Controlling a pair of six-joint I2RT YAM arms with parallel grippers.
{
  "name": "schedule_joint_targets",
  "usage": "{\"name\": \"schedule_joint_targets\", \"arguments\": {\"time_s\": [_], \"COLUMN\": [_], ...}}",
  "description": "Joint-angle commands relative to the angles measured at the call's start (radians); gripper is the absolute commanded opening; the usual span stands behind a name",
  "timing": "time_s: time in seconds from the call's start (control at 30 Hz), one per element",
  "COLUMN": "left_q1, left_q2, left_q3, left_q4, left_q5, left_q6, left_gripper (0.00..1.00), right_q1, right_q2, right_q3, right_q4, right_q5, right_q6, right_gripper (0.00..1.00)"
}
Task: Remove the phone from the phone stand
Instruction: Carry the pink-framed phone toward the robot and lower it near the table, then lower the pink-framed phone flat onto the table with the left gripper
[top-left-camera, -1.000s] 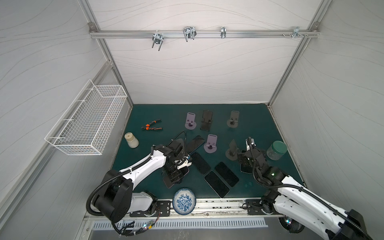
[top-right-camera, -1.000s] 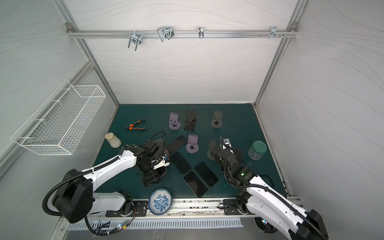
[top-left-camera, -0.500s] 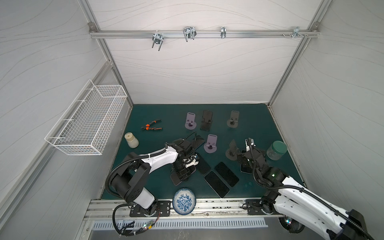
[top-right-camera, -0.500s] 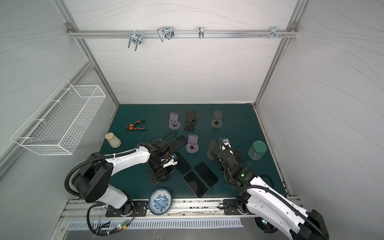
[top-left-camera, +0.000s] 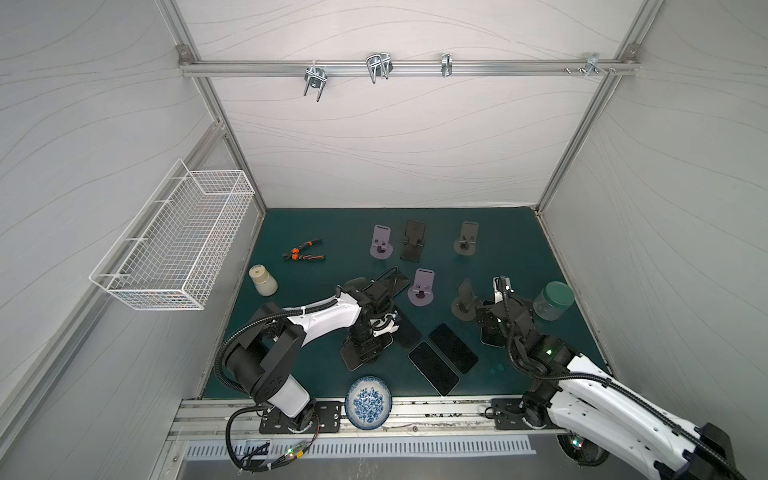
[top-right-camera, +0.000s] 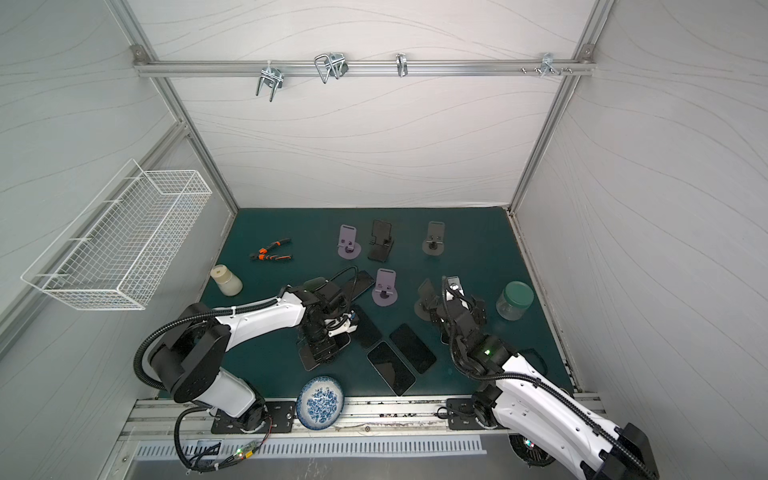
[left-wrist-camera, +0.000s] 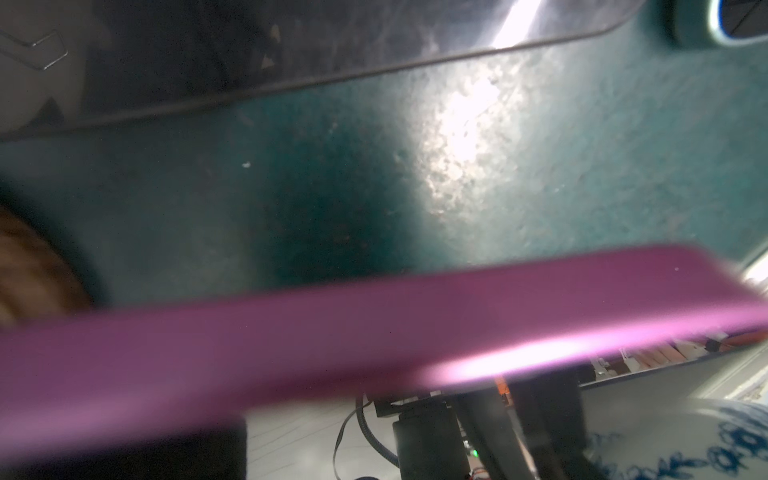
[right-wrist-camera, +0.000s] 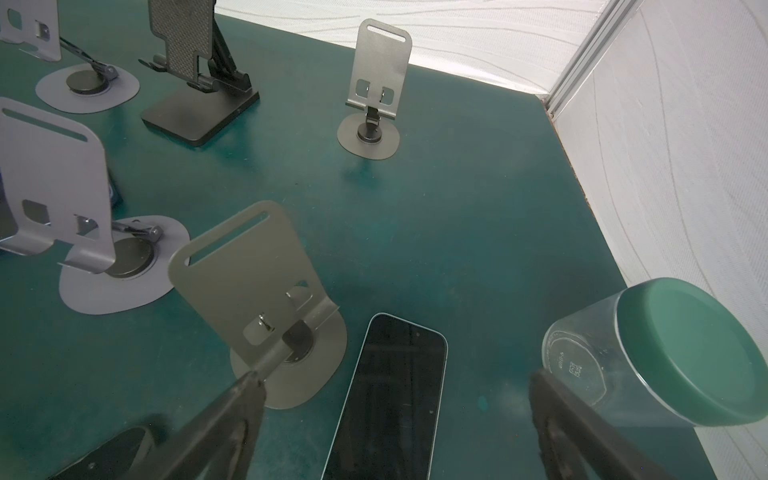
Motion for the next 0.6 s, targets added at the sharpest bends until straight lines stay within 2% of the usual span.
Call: {"name": "schedule_joint_targets", "arguments": {"time_s": [0.0, 0.57], "left_q1": [-0.006, -0.012], "left_q2": [0.062, 0.015], "left_q3": [-0.028, -0.056], "left_q4": [0.094, 0.090], "left_q5": [-0.008, -0.024], "left_q6": [0.022, 0.029], "left_gripper": [0.61, 0.63], "right_q1": [0.010, 0.014], "right_q2": [-0.002, -0.037], "right_q3": [0.011, 0.000], "right_q4": [-0.002, -0.015], "right_q5": [0.028, 0.055], "right_q6": [0.005, 0.023], "right_gripper": [0.99, 0.99]}}
